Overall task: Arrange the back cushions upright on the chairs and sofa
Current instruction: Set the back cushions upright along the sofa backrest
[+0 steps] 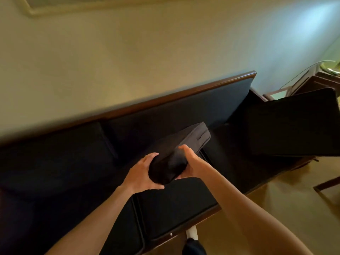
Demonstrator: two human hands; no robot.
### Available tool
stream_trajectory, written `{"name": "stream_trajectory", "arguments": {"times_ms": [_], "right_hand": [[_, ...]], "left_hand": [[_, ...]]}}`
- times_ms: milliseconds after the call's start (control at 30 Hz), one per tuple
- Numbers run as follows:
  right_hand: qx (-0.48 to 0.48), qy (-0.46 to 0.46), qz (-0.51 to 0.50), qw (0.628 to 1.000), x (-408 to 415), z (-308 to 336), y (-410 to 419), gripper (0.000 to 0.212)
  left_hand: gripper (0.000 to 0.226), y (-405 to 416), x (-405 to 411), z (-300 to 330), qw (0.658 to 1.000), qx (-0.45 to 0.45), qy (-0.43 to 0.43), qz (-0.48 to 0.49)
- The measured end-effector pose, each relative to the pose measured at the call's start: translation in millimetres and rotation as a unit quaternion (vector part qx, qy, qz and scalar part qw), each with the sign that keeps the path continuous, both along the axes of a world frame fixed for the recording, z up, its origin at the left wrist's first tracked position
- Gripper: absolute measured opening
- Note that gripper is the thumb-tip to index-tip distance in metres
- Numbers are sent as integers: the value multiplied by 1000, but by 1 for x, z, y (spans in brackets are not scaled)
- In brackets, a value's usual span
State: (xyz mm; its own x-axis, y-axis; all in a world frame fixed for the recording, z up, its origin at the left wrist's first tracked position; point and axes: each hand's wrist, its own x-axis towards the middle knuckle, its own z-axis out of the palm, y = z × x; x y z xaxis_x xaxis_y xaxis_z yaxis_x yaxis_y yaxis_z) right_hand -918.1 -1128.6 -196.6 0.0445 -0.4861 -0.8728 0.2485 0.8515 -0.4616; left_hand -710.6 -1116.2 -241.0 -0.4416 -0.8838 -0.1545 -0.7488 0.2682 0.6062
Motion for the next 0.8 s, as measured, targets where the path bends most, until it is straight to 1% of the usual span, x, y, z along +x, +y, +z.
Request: {"name": "stream_trajectory", "arguments": {"times_ms": [33, 67, 100, 133, 167, 200, 233, 267, 300, 333, 367, 400, 433, 500, 533, 600, 667, 733, 767, 800], "right_hand": [[-18, -9, 16, 1000, -5, 7, -9, 30], [-43, 21, 53, 997, -12, 10, -18, 25], [-75, 71, 109, 989, -20, 13, -26, 22], [-114, 163, 187, 962, -30, 15, -34, 20], [-148, 280, 271, 909, -41, 14, -43, 16], [-185, 409, 342, 825, -51, 16, -52, 20], [-229, 520, 378, 731, -58, 15, -61, 39], [-283, 587, 390, 650, -63, 13, -69, 64], [-337, 613, 395, 595, -66, 12, -77, 90], [-389, 610, 418, 549, -68, 9, -88, 109], [-436, 590, 452, 508, -69, 9, -99, 120], [-463, 560, 484, 487, -71, 6, -112, 124], [-484, 531, 503, 481, -74, 7, -124, 122], [-503, 484, 510, 503, -80, 11, -143, 110], [-510, 473, 508, 508, -82, 15, -150, 105], [-518, 464, 514, 502, -85, 21, -161, 102], [-511, 454, 526, 507, -89, 25, -173, 103], [-506, 449, 529, 513, -90, 27, -181, 106], [-511, 449, 525, 512, -90, 27, -182, 110], [-526, 451, 522, 497, -90, 27, -182, 117]], "left_hand": [[115, -7, -2, 2, 1000, -9, 5, 15], [113, -15, -4, 4, 999, -12, 16, 32], [110, -24, -8, 7, 998, -11, 34, 52], [108, -34, -13, 10, 996, -8, 54, 71], [104, -44, -18, 14, 993, -6, 71, 89], [100, -55, -24, 19, 991, -6, 86, 105], [98, -65, -31, 25, 989, -7, 95, 117], [96, -75, -38, 31, 987, -8, 99, 125], [95, -83, -47, 36, 986, -10, 101, 133], [94, -91, -56, 38, 984, -14, 105, 144], [94, -96, -65, 40, 981, -20, 113, 157], [94, -100, -73, 40, 977, -27, 121, 171], [94, -103, -79, 39, 974, -32, 127, 184], [93, -105, -86, 36, 969, -44, 128, 208], [92, -104, -89, 34, 966, -54, 129, 215], [89, -101, -95, 30, 962, -75, 126, 229], [90, -99, -98, 24, 959, -84, 120, 243], [96, -98, -96, 15, 957, -81, 112, 256], [100, -98, -93, 10, 956, -79, 103, 263], [102, -99, -91, 4, 954, -80, 88, 273]]}}
